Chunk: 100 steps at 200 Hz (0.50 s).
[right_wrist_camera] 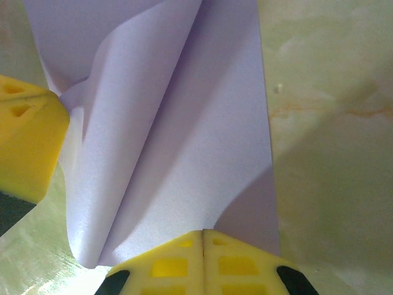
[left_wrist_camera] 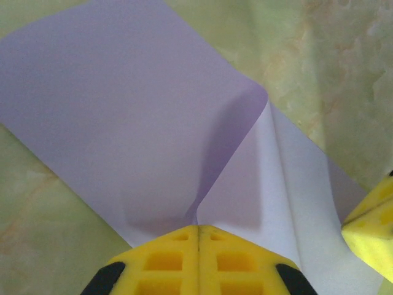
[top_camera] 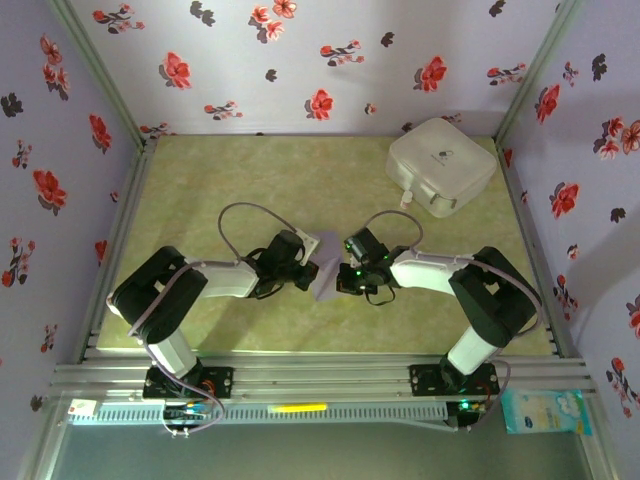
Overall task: Fold a paper plane with a square sheet of paper (pick it up from the middle)
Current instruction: Fold the triangle a second time at the center of the table.
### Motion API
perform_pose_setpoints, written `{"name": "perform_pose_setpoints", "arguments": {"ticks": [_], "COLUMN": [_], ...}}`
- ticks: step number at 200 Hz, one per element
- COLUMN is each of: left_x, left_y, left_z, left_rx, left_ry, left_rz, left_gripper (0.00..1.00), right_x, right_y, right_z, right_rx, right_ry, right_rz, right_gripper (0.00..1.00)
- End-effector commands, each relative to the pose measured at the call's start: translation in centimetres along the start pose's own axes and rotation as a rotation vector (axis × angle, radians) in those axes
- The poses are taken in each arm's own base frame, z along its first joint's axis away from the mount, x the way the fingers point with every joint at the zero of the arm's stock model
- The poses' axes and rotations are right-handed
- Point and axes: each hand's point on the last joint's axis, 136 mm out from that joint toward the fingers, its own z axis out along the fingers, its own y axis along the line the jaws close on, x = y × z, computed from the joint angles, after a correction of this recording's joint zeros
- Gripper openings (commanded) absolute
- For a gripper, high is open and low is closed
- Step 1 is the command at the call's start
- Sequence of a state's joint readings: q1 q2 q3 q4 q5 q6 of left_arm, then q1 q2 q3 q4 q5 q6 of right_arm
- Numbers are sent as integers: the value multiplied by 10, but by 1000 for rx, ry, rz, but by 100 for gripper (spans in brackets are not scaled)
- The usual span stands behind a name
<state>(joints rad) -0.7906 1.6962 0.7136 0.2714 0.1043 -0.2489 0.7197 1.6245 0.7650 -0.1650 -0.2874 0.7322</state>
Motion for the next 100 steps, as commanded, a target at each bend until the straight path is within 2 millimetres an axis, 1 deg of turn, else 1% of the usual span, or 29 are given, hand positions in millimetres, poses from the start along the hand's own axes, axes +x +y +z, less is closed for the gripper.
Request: {"name": "perform_pose_setpoints", "arguments": {"ticks": [1, 40, 67, 100], "left_x": [-10, -15, -10, -10], "left_y": [5, 4, 6, 6], "left_z": [3, 4, 7, 7], "left_rx": [-19, -12, -17, -16], "left_ry": [-28, -56, -42, -49], "left_rz": [29, 23, 15, 6], "left_gripper": [0, 0, 0, 0], "right_x": [7, 7, 6, 7], "right_y": [-18, -18, -17, -18], "right_z": [2, 3, 3, 3], "right_rx": [73, 70, 69, 71], "right_ry": [35, 36, 33, 36], "right_rz": [15, 13, 14, 12], "right_gripper": [0, 0, 0, 0]}}
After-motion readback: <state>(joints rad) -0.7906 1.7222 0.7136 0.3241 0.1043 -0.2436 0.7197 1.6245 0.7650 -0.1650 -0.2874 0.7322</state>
